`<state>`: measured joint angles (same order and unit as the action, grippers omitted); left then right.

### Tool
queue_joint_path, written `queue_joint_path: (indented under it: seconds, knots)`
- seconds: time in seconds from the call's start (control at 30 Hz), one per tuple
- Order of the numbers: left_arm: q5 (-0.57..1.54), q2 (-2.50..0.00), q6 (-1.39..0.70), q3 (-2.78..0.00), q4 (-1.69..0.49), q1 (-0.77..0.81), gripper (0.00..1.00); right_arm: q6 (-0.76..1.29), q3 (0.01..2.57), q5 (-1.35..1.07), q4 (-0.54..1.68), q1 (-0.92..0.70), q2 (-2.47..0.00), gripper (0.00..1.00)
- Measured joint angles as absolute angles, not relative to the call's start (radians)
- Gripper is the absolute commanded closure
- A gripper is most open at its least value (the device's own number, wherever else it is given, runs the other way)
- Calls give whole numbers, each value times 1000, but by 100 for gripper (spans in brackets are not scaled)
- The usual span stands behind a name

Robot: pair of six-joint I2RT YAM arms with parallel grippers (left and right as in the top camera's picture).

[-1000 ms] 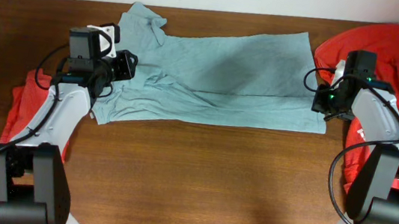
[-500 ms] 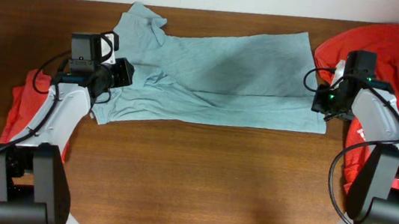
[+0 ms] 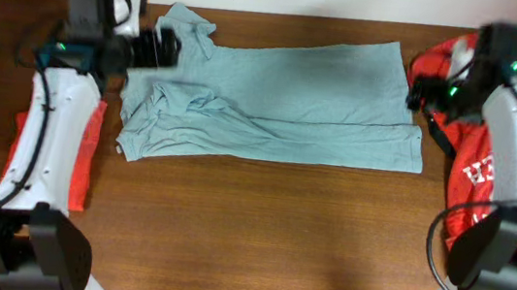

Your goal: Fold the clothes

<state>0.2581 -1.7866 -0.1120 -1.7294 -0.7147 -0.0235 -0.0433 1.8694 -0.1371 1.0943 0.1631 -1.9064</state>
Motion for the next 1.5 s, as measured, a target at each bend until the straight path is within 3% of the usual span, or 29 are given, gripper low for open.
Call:
queue_joint_path:
  seconds: [0.3, 0.67, 1.1, 1.5]
  knots:
    - [286, -2061, -57, -2033, -706, -27, 1, -108, 1977, -150, 883, 134, -1893, 1]
    - [389, -2410, -22, -2057, -359, -52, 1, -165, 1979, -255, 580, 135, -2222, 1]
    - [462, -2546, -22, -2057, -213, -53, 1, -171, 1979, -291, 282, 135, -2437, 1]
    - [465, -2612, -22, -2059, -112, -52, 1, -176, 1979, -298, 176, 135, -2551, 0]
